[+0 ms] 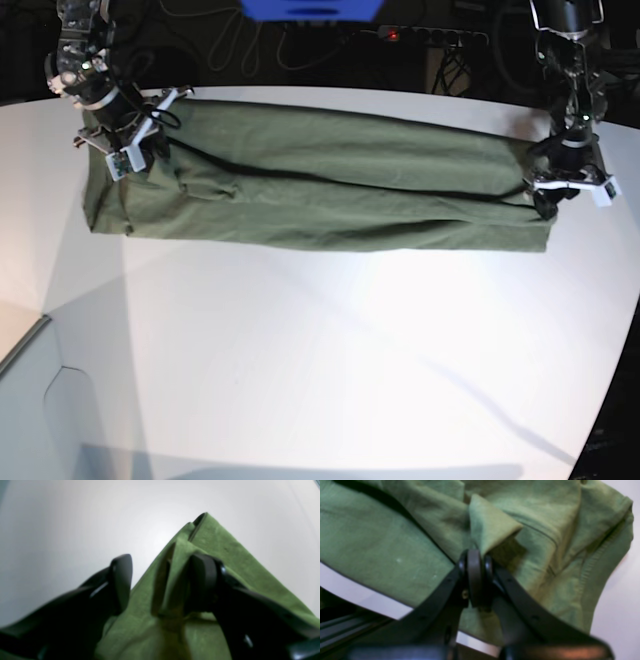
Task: Layout the t-shirt on the table in an organized manner, then fold the t-shirt properly
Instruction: 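Hold the folded strip ends with both grippers and straighten it, then carry the strip end with the left gripper toward the right gripper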
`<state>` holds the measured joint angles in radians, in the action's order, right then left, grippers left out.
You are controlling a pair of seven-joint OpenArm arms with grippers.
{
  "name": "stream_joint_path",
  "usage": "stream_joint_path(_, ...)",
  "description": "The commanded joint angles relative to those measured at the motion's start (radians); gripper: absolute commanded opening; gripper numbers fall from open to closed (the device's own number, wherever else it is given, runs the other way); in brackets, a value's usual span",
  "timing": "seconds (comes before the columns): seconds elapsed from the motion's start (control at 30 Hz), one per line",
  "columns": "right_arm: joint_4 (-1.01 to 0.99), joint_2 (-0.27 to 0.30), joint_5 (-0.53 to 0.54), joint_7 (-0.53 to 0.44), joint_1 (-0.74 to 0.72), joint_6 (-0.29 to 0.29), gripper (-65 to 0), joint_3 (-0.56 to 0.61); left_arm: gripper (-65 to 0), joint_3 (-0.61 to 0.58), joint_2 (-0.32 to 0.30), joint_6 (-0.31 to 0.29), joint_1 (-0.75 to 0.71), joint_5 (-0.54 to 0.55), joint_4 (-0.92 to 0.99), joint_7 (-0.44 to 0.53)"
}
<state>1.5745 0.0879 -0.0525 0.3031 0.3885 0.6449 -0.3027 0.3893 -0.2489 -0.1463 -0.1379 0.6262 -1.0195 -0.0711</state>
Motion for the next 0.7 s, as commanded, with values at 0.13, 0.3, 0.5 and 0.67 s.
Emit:
stream_joint_path(0.13,0.013,0.008,0.012,-0.012,-0.02,0.013,-65.0,-0.003,-34.8,-0.095,-0.008,0.007,-0.013,0.002,0.014,-0.043)
stream_joint_path(0.3,0.013,0.01,0.012,-0.011,-0.023,0.013,-65.0,-0.003,-55.0,-0.095,-0.008,0.006,-0.013,0.002,0.015,-0.043)
stream_joint_path(0.5,0.011,0.01,0.012,-0.011,-0.038,0.013,-65.0,-0.003,-64.7,-0.092,-0.01,0.006,-0.041,0.01,-0.084,-0.039)
stream_joint_path(0.67,-0.038,0.011,0.012,-0.011,-0.062,0.013,-65.0,-0.003,-64.7,-0.092,-0.002,0.007,-0.104,0.004,-0.328,-0.037)
